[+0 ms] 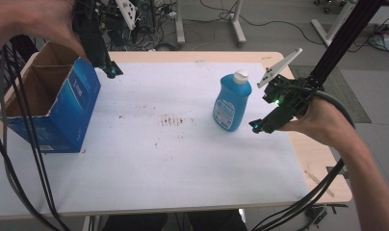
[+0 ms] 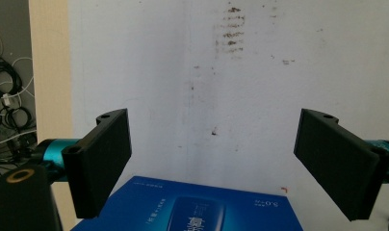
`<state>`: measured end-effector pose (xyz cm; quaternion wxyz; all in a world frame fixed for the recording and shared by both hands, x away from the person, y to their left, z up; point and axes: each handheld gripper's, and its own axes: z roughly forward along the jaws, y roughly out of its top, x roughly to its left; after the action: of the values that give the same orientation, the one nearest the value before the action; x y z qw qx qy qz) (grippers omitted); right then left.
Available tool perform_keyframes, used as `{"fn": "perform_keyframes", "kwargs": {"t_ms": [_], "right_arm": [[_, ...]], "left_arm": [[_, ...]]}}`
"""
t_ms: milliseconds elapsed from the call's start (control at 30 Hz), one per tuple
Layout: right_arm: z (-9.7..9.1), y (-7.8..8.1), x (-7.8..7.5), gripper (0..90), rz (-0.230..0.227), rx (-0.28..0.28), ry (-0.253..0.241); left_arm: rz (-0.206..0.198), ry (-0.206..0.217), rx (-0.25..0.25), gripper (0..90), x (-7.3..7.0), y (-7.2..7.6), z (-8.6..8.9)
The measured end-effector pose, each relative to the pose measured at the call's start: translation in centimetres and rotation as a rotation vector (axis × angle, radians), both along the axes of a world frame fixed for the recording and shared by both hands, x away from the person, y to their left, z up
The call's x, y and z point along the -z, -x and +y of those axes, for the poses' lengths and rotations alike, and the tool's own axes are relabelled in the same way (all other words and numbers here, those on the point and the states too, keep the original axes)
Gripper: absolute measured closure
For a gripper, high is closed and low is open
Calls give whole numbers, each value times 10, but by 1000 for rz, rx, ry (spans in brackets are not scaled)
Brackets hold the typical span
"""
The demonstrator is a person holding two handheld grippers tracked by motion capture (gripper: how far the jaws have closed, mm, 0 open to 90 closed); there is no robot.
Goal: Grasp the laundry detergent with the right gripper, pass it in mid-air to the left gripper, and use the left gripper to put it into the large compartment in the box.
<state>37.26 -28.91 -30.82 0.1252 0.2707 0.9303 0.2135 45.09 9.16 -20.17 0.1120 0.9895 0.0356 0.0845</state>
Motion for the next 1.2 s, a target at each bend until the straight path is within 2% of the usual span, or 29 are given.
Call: {"fn": "perform_keyframes", "kwargs": {"t_ms": [133,167,200,367,400,433,467,967,1200], "right_arm": [[1,-5,11,118,-30,97,-50],[1,-5,11,118,-30,97,-50],[2,-8,16,118,-47,146,-72],[5,-11,22,118,-84,196,-120],[8,-13,27,118,-114,239,-164],[8,-13,27,118,-114,239,-164],[11,-15,30,118,-137,257,-183],[33,-21,51,119,-238,321,-264],[37,-26,57,119,-233,322,-273]], "left_arm": [[-3,19,-6,131,-1,0,2],[-3,19,-6,131,-1,0,2],[-4,17,-6,131,-1,0,2],[-3,13,-3,131,-1,1,2],[-6,19,-1,131,-2,1,2],[-8,21,0,131,-2,1,2],[-9,21,-1,131,-3,1,2],[-18,19,-9,131,-3,2,7],[-22,19,-8,131,-4,2,9]]}}
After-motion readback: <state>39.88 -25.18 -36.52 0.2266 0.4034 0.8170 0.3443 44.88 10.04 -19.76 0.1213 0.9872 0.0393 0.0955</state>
